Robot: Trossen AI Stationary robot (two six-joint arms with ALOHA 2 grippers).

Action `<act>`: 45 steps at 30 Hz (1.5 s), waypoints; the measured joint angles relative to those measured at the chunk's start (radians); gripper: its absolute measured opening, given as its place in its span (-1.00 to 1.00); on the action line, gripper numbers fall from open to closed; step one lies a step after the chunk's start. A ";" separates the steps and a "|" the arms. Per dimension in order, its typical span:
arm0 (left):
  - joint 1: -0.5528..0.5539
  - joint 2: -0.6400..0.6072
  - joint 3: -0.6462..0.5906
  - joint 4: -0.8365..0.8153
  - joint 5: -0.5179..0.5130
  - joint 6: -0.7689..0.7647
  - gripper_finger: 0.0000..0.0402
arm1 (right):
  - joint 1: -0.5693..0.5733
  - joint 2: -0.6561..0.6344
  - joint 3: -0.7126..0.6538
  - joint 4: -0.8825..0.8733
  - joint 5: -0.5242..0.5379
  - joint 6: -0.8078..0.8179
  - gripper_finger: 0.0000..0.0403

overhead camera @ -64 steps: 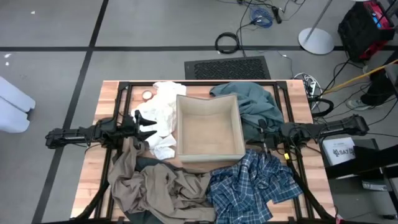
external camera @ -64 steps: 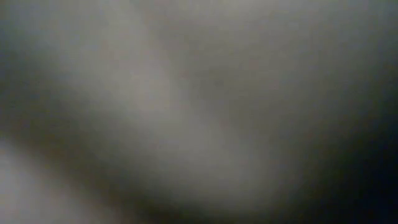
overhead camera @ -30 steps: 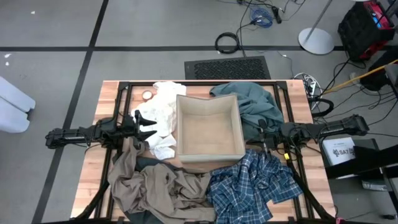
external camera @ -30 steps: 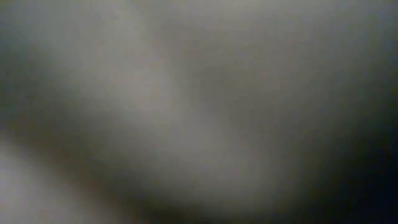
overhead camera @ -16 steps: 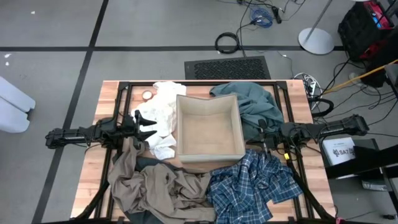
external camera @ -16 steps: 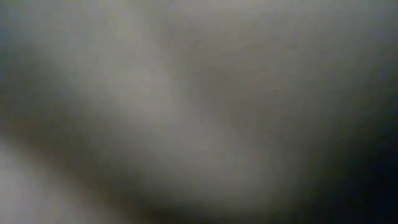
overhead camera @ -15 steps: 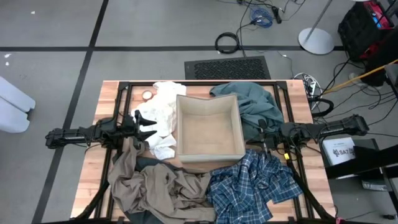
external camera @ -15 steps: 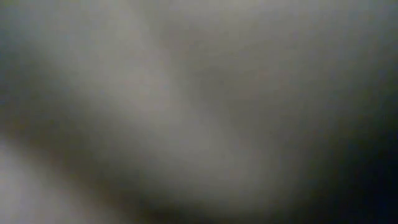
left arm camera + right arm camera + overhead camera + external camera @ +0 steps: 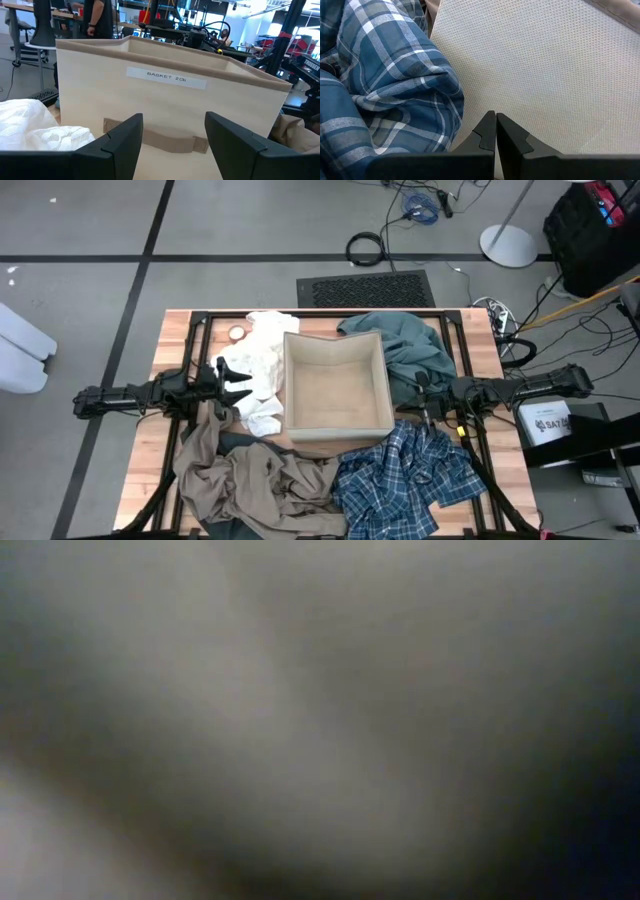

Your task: Sort clothes

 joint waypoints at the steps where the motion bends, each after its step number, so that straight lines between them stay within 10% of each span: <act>1: 0.000 0.000 0.000 0.000 0.000 0.000 0.11 | 0.000 0.000 0.000 0.000 0.000 0.000 -1.00; 45: 0.000 0.000 0.000 0.000 -0.001 0.005 0.11 | 0.000 0.000 0.000 0.018 0.000 0.000 -1.00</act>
